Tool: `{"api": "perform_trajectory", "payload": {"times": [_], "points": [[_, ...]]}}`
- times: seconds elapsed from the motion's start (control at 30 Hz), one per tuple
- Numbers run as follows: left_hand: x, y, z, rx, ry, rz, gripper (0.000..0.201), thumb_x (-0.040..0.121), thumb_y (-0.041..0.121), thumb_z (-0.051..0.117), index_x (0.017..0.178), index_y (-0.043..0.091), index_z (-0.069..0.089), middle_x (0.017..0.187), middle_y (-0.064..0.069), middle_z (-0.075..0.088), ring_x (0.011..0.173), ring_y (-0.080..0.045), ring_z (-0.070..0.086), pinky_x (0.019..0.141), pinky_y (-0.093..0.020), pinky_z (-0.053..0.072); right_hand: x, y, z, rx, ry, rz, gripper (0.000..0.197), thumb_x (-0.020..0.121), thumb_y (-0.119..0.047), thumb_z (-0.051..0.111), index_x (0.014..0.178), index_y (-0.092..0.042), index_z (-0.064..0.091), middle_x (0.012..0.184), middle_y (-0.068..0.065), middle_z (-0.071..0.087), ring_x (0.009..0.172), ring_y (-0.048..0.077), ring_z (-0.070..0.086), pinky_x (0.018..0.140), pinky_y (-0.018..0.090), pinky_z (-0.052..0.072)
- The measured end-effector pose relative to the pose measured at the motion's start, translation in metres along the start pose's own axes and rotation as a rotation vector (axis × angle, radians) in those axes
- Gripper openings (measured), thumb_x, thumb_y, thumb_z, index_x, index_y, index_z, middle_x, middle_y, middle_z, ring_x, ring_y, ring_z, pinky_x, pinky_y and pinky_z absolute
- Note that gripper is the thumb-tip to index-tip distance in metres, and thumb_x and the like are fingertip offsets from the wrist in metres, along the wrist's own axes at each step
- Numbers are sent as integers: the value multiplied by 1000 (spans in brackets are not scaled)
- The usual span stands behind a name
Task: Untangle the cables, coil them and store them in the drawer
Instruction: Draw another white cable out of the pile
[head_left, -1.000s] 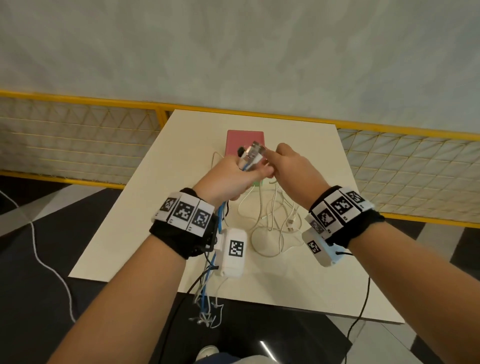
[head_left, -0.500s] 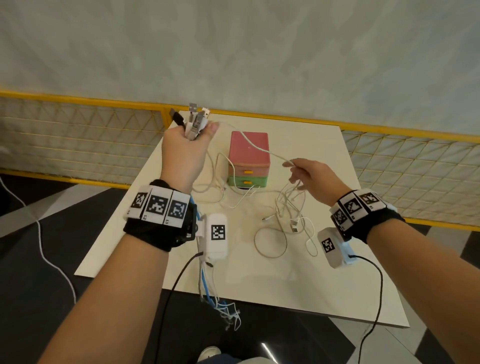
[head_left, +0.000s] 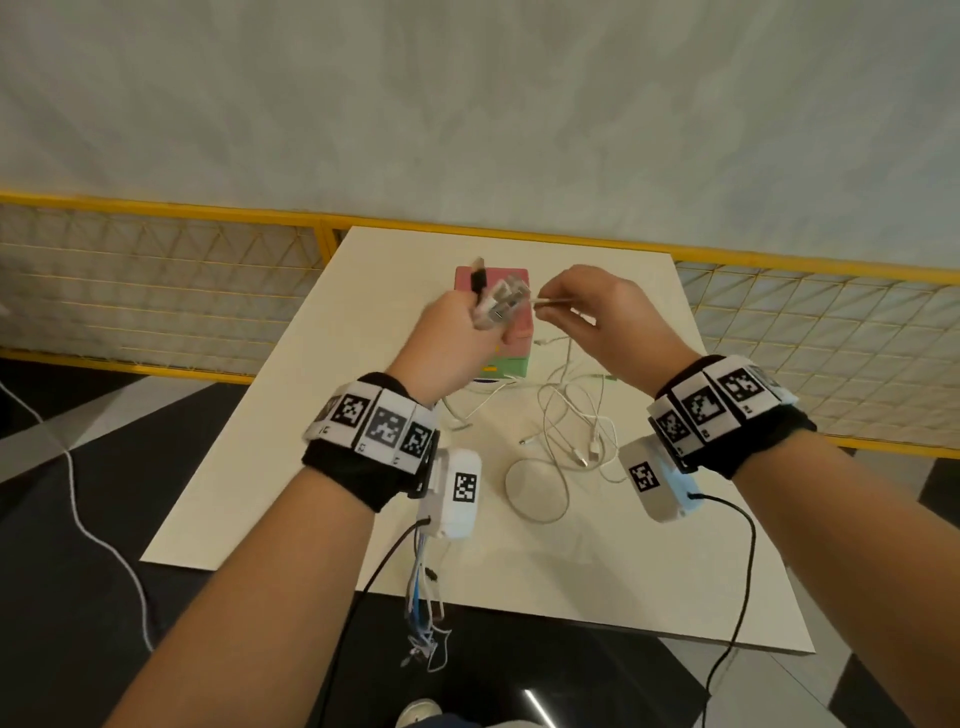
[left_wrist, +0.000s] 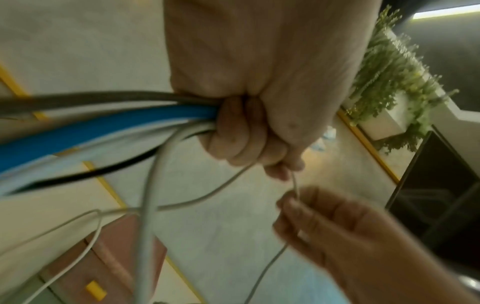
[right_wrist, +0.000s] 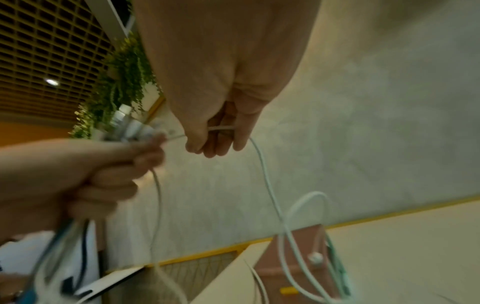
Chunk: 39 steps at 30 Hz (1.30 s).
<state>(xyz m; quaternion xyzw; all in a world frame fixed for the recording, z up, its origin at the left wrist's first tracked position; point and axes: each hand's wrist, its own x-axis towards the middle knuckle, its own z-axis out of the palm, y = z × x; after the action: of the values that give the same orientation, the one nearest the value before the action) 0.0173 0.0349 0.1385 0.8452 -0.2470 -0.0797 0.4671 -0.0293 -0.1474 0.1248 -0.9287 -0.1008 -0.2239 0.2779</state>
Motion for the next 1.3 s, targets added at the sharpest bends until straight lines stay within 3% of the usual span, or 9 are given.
{"api": "perform_trajectory", "payload": {"times": [0.13,0.3,0.43,0.57,0.7,0.87,1.0,1.17,1.3], "points": [[6,-6,-17,-231,408,-36,30,96,37,58,74,16,64,60,8,50,46,-1,41,47,-18,34,-15,23,4,32,-138,221,16,98,-17,48,95,-6,60,90,2,62,87,18,58,81,28,45],[9,-11,-28,-237,590,-28,22,96,32,60,83,15,64,63,10,52,57,-5,47,61,-29,42,-12,28,7,95,-143,275,17,100,-14,42,99,-10,59,83,-5,62,79,6,58,76,24,44],[0,1,-6,-163,310,161,35,96,14,57,129,26,60,73,16,56,58,0,51,56,-12,40,2,11,6,68,-140,149,16,98,-13,47,101,-17,62,75,-20,56,74,-9,54,70,6,38],[10,2,-1,146,16,28,26,96,28,59,90,5,69,72,-1,60,67,-17,59,46,-15,34,13,-3,-4,187,-35,46,14,95,-12,54,105,-14,64,88,-14,57,86,-8,54,82,7,44],[6,6,-14,-113,300,63,33,96,37,59,72,14,64,50,10,46,38,0,42,41,-11,28,12,17,-4,145,-124,131,9,96,-16,52,99,-15,61,98,0,63,91,7,57,87,17,47],[5,17,-43,-318,552,119,35,97,34,58,71,10,62,45,13,54,39,-1,37,46,-12,32,-5,48,9,28,-277,318,22,100,-13,41,98,-9,62,98,1,64,92,16,57,90,32,45],[5,10,-45,-265,528,115,36,96,36,58,78,7,69,42,15,51,40,-3,36,46,-12,31,-6,54,11,45,-145,321,24,100,-12,40,103,-11,64,101,0,65,83,8,55,81,21,45],[-1,4,-41,-283,545,81,33,95,40,59,75,16,70,41,22,49,43,1,42,53,-15,34,3,59,4,186,132,476,24,94,-1,39,86,-17,55,99,19,62,86,25,57,82,44,58],[-6,10,-37,-247,402,96,31,96,37,58,72,21,67,39,22,48,40,2,42,51,-16,31,5,47,0,101,62,469,20,93,-8,49,112,-15,48,108,5,61,103,26,61,82,38,54]]}}
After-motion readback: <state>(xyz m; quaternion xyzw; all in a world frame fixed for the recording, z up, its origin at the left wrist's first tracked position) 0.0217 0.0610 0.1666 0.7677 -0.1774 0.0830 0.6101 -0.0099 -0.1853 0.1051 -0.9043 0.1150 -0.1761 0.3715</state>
